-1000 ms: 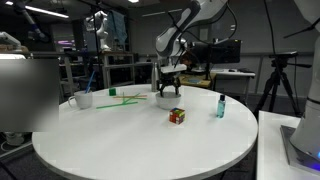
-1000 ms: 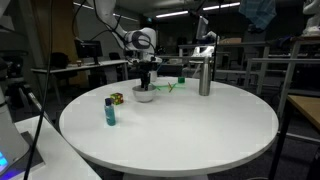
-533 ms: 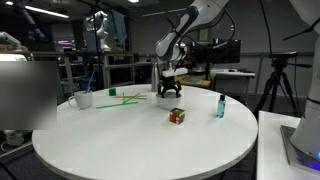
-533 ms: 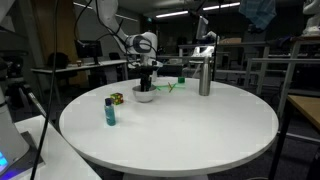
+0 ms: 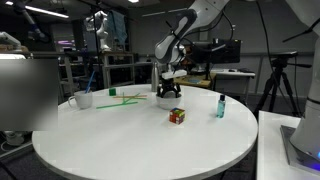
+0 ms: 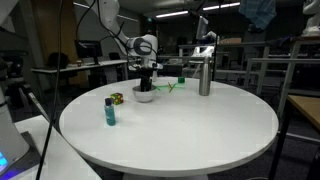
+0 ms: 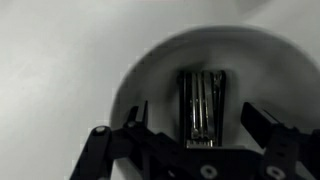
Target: Put the black object on the table
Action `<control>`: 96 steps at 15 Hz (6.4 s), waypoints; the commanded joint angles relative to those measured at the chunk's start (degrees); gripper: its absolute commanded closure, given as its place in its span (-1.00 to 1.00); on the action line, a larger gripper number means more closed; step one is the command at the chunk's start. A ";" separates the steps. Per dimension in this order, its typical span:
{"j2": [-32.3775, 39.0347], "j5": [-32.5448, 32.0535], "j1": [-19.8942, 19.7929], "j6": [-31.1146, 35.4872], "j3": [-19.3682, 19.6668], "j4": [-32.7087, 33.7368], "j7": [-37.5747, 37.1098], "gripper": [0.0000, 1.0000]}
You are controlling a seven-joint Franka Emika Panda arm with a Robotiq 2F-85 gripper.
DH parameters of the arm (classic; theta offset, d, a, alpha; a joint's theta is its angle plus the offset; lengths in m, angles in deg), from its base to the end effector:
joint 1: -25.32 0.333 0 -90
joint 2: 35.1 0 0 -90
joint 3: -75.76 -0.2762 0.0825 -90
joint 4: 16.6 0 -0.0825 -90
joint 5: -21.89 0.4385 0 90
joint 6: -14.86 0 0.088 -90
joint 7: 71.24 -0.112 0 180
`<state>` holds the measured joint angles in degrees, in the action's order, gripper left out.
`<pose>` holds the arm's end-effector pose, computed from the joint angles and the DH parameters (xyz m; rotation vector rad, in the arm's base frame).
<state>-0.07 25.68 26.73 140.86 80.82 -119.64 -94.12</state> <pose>0.6424 -0.0392 0.1142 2.9932 -0.7593 -0.3163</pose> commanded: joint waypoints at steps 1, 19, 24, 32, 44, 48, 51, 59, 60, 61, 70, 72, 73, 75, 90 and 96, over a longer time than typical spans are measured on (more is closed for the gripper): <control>2.13 1.56 -1.18 -3.05 -0.94 3.65 2.42 -1.00; 1.71 1.45 -0.61 -9.13 -0.18 6.48 1.48 0.60; -0.77 1.16 -0.47 -11.56 0.26 7.47 0.90 0.60; -3.82 0.98 -0.27 -16.43 0.60 8.86 -0.59 0.60; -5.98 0.47 1.83 -20.46 -1.22 12.40 -2.58 0.60; -2.64 0.18 3.11 -22.65 -2.49 17.31 -2.07 0.60; 1.02 -0.26 4.25 -25.06 -3.30 22.44 -1.47 0.60; 12.29 -4.18 7.53 -28.27 -3.99 36.08 2.66 0.60; 13.49 -4.70 7.76 -27.94 -3.98 37.23 3.32 0.60; 14.41 -5.18 7.95 -27.91 -3.99 38.25 3.93 0.60; 19.43 -5.50 7.61 -26.98 -4.75 43.59 8.47 0.60; 19.88 -4.66 7.13 -26.79 -5.18 44.13 9.50 0.60; 20.07 -4.16 6.81 -26.71 -5.42 44.31 10.09 0.60; 20.44 -3.44 6.21 -26.43 -5.59 44.32 10.77 0.60; 24.91 -1.26 3.60 -26.65 -5.82 45.76 12.61 0.60; 25.54 -1.70 3.86 -27.17 -5.57 47.20 12.50 -0.84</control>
<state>23.82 23.65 31.22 116.15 75.78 -76.62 -82.84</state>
